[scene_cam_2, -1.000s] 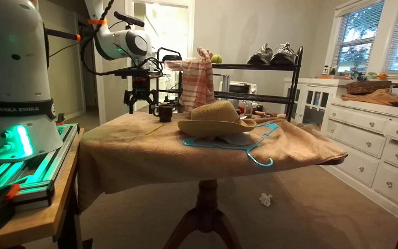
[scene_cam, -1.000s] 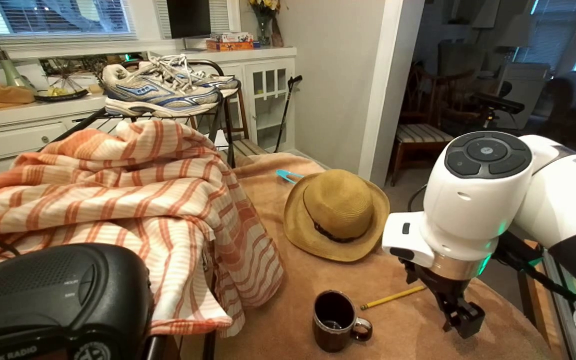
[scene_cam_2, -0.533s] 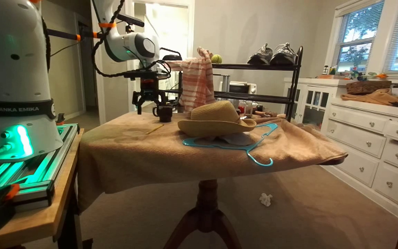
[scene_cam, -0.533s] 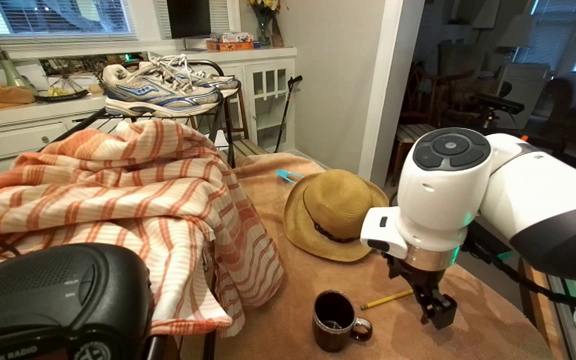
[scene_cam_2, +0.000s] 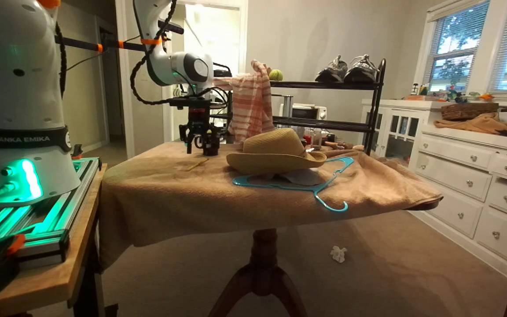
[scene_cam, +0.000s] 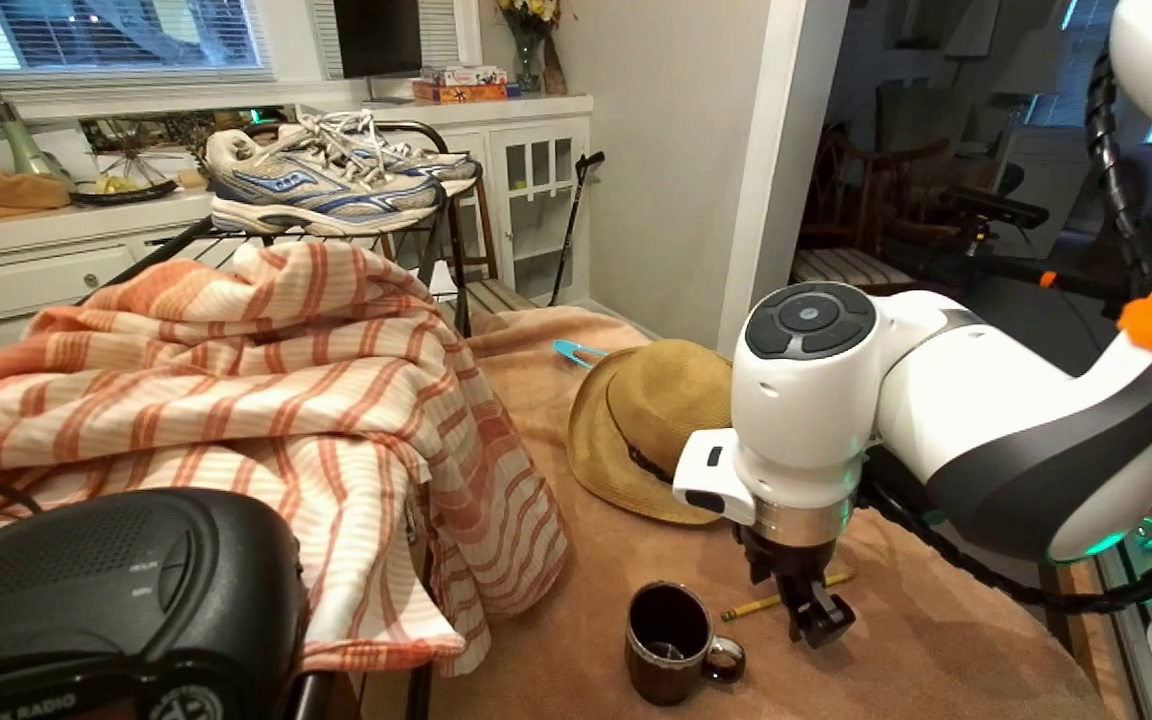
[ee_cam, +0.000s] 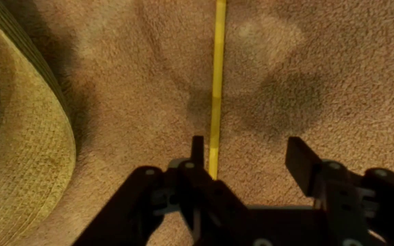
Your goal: Put the pencil in the cup
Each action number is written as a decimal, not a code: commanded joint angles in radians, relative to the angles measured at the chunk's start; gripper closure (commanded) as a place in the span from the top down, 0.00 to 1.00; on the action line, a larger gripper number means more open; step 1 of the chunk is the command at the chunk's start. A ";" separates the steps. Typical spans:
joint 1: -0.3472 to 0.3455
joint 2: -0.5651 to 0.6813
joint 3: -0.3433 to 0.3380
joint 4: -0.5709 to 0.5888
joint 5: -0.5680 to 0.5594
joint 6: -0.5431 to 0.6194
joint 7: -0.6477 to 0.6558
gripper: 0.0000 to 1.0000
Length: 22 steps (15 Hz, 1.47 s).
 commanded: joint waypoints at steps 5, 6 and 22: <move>0.000 0.082 -0.024 0.048 -0.041 0.047 -0.017 0.58; 0.000 0.087 -0.028 0.050 -0.042 0.056 -0.021 0.57; -0.018 0.105 -0.037 0.054 -0.019 0.129 -0.093 0.00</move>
